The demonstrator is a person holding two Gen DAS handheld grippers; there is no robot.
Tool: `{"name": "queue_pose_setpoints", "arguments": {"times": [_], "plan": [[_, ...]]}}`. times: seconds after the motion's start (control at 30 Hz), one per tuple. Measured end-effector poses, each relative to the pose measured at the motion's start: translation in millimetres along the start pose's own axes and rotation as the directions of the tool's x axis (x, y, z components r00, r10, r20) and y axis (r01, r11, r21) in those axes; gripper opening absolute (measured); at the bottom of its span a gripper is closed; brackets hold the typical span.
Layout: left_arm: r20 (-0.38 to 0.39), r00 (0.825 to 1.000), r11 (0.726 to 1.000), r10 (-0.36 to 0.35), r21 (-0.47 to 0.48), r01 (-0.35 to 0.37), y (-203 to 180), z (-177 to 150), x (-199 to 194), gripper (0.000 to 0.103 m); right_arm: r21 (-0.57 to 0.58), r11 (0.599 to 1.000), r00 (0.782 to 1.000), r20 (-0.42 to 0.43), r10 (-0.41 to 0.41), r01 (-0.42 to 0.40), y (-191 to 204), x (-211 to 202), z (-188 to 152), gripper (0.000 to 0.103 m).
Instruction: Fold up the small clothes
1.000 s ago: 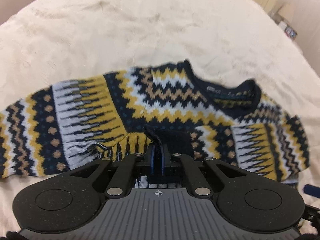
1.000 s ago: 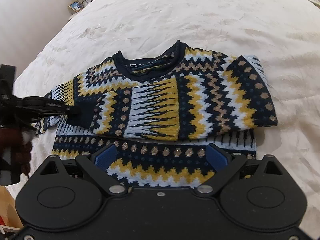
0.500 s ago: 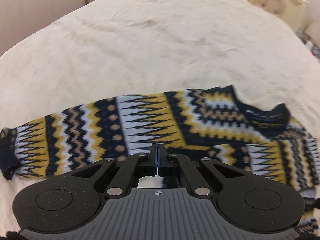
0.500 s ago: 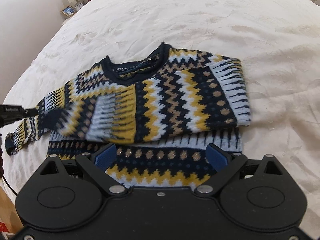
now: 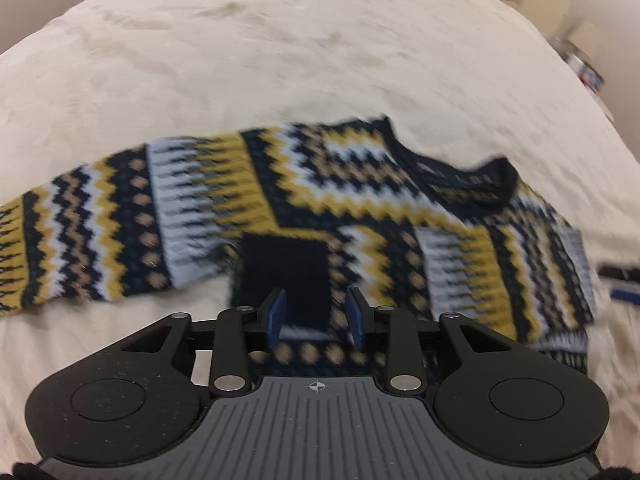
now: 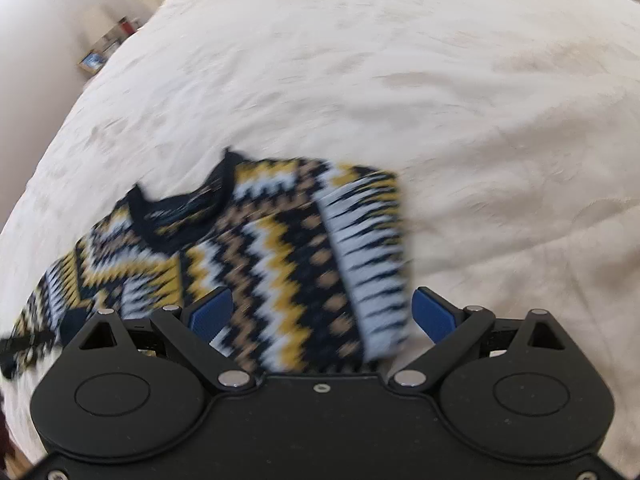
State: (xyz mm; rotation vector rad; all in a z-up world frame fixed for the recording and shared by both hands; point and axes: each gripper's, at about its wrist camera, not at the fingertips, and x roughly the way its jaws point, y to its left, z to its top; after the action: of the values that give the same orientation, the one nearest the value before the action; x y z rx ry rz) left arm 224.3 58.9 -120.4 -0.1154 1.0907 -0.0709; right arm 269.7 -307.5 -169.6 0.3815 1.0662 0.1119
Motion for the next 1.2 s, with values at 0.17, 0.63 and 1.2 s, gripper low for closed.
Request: {"name": "queue_pose_setpoints", "arguments": {"times": [0.17,0.63,1.2], "plan": [[-0.037,0.999,1.000,-0.019,0.009,0.019,-19,-22,-1,0.036,0.024,1.000,0.999,-0.043,0.010,-0.009,-20,26,16,0.097],[-0.093,0.995,0.999,0.032,-0.041,-0.036,-25,-46,-4,0.037,0.020,0.996,0.992,-0.097,0.085,-0.084,-33,81,45,0.084],[-0.125,0.992,0.997,-0.019,0.066,0.027,-60,-66,20,0.038,-0.277,0.960,0.995,-0.077,-0.069,0.045,-6,89,81,0.021]]}}
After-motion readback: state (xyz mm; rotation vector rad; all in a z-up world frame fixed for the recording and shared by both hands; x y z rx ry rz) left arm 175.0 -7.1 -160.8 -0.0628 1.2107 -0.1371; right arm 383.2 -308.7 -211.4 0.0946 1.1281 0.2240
